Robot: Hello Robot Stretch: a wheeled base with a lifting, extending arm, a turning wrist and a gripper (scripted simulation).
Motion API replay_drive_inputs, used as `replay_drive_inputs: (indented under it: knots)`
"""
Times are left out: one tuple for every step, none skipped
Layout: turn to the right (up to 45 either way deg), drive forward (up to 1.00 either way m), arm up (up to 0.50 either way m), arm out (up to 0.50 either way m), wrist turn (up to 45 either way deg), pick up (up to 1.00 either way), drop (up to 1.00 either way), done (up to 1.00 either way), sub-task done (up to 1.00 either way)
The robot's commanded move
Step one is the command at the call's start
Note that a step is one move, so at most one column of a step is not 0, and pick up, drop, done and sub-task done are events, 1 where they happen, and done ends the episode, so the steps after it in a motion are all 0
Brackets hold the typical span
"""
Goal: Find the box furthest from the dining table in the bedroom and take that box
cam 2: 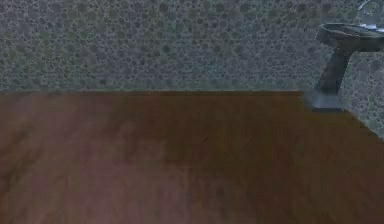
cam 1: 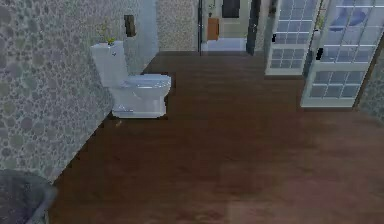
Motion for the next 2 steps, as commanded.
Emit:
replay_drive_inputs:
  knots:
    - [21.0,0.00,0.00,0.00,0.0,0.00,0.00,0.00,0.00]
    - [0.0,1.00,0.00,0.00,0.0,0.00,0.00,0.00,0.00]
